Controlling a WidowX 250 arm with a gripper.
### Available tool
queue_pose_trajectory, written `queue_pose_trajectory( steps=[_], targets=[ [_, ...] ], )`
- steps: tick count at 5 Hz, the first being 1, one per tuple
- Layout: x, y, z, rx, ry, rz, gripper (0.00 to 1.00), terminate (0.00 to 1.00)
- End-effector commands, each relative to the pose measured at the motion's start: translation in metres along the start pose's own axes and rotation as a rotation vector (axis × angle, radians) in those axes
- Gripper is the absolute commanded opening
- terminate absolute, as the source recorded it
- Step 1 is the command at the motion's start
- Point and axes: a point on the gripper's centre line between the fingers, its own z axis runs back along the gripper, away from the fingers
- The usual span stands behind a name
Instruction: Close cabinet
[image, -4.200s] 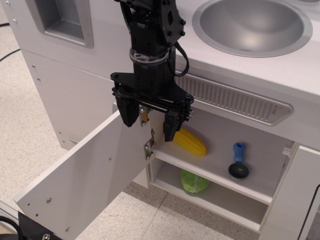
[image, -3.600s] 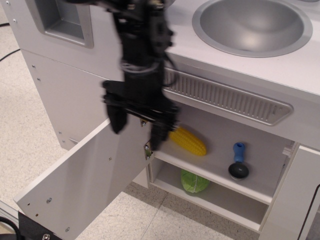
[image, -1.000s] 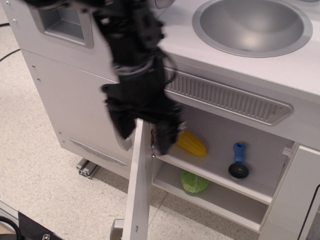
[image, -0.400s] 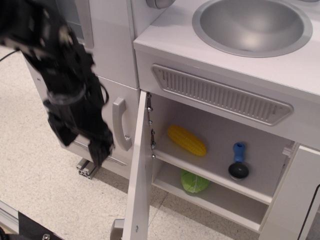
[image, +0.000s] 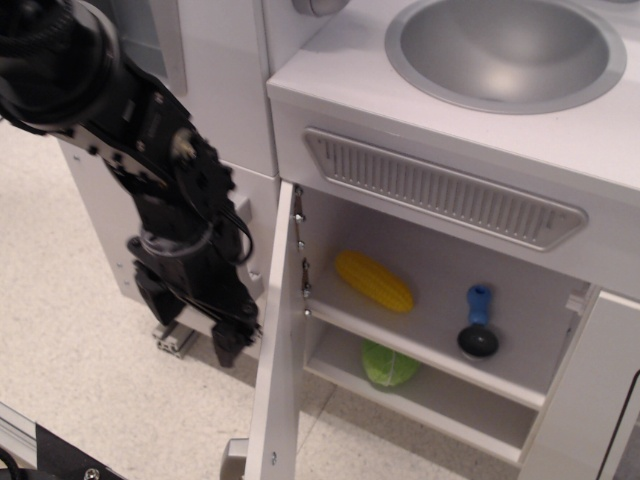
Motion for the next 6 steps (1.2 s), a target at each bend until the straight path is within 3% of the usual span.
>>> queue_pose_trajectory(
  steps=[1, 3, 5, 6],
  targets=[
    [0.01, -0.019, -0.009, 0.019, -0.024, 0.02, 1.0, 0.0],
    [0.037, -0.067, -0.012, -0.094, -0.035, 0.041, 1.0, 0.0],
    [0.084, -0.096, -0.025, -0.129, -0.051, 0.079, 1.0, 0.0],
    [0.103, -0.102, -0.019, -0.154, -0.079, 0.088, 1.0, 0.0]
  ],
)
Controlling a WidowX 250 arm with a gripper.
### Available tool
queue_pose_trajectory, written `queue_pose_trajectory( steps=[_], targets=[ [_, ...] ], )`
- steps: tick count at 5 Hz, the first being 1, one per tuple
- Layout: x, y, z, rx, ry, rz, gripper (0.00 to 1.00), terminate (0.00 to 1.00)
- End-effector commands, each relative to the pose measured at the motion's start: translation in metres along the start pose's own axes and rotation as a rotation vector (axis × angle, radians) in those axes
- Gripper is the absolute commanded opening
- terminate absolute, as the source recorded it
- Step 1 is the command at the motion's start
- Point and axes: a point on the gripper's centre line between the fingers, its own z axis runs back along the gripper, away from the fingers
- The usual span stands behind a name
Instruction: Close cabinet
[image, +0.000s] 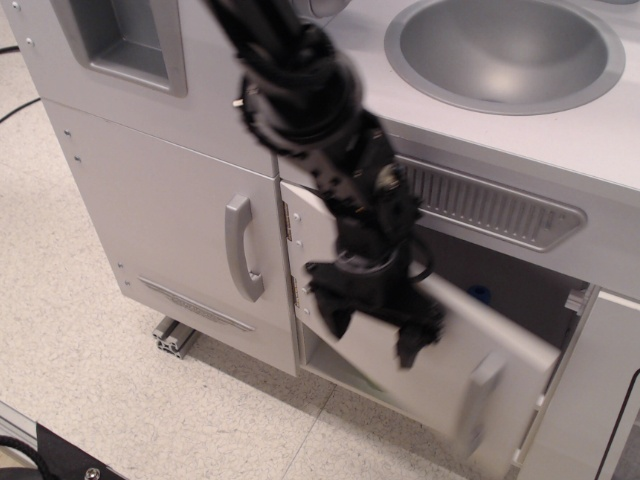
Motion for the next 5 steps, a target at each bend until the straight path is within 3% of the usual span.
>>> queue_pose_trajectory(
  steps=[1, 3, 4, 5],
  targets=[
    [0.04, -0.015, 0.016, -0.022, -0.074, 0.024, 1.0, 0.0],
    [0.044, -0.007, 0.027, -0.027, -0.126, 0.037, 1.0, 0.0],
    [0.023, 0.002, 0.044, -0.025, -0.137, -0.001, 1.0, 0.0],
    [-0.006, 0.014, 0.051, 0.046, -0.115, -0.032, 1.0, 0.0]
  ],
)
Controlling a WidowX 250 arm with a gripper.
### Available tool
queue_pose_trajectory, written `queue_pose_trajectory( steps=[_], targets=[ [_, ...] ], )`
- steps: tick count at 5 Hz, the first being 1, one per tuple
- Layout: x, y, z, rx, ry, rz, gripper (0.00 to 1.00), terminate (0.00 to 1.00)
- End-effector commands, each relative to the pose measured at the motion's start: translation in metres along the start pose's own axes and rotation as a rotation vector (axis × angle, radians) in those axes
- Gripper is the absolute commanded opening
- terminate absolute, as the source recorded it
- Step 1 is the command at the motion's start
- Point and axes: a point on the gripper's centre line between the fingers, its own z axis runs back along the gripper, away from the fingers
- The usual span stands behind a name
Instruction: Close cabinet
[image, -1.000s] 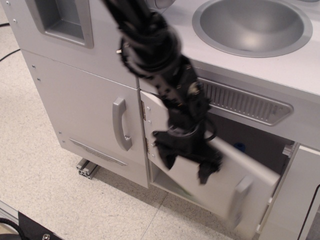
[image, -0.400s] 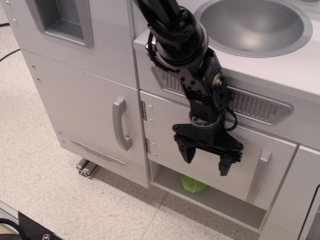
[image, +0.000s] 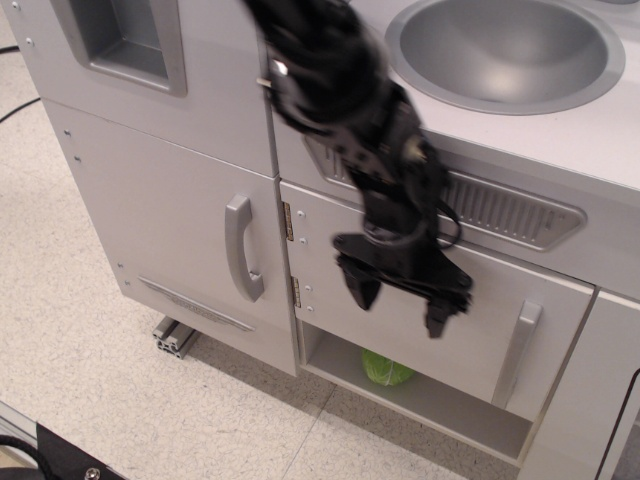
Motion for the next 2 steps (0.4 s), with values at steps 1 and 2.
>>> queue_pose_trajectory(
  steps=[1, 2],
  targets=[
    [-0.0121, 0.0113, 0.0276, 0.057, -0.031, -0.033, 1.0, 0.0],
    [-0.0121, 0.0113, 0.0276, 0.057, -0.031, -0.033, 1.0, 1.0]
  ],
)
